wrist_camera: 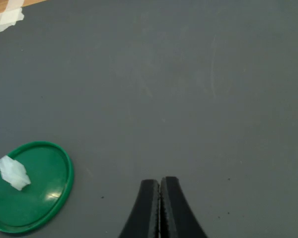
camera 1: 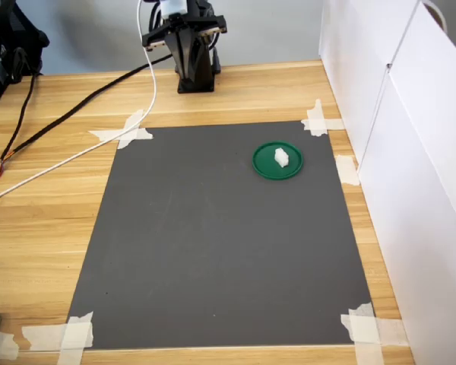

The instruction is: Grasp a white terminal and put it in the green lid.

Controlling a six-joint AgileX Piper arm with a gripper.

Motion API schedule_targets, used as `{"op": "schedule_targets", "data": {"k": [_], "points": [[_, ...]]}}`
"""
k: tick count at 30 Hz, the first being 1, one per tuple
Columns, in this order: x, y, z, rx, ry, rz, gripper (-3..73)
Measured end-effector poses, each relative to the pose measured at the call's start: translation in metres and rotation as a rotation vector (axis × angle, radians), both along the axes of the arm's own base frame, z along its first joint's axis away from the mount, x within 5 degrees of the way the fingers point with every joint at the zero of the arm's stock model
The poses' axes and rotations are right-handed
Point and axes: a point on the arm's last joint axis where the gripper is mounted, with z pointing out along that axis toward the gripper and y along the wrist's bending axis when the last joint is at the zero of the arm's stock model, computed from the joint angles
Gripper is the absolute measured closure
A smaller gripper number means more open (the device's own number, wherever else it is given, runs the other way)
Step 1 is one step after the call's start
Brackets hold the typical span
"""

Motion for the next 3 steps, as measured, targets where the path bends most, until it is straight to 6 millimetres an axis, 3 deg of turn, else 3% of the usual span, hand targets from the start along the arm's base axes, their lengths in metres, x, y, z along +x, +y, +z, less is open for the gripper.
{"op": "schedule_targets", "data": {"k": [3], "points": [[-0.0006,0.0000,-0.0130,0.025,0.020,-0.010,71.6]]}}
